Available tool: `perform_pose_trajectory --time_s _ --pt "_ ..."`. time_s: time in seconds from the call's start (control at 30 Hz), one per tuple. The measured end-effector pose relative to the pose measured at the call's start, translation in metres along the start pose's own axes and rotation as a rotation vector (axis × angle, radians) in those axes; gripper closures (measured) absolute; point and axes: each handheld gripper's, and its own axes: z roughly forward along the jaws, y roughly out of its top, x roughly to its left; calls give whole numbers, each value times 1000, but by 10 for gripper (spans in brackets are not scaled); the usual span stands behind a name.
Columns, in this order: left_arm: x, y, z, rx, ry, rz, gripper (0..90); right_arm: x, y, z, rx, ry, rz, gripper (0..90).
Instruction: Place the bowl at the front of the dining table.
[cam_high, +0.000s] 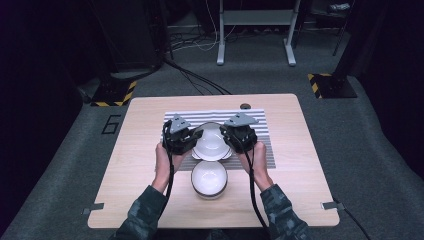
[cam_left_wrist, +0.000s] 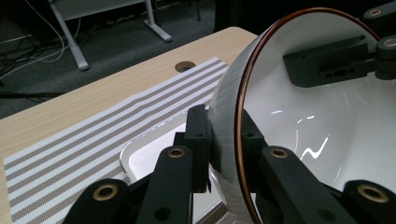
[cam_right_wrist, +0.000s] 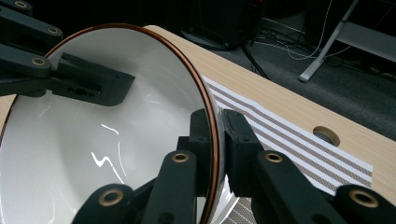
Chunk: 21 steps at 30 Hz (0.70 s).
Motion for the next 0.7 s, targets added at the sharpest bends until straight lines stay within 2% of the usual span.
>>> perform_pose_trajectory --time_s 0.4,0.53,0.7 --pt "14 6 13 19 -17 -40 800 -12 6 14 25 16 36 829" --pt "18 6 20 39 -14 -49 803 -16 6 22 47 28 67 829" --pt "25 4 31 62 -19 -75 808 -19 6 32 81 28 77 829"
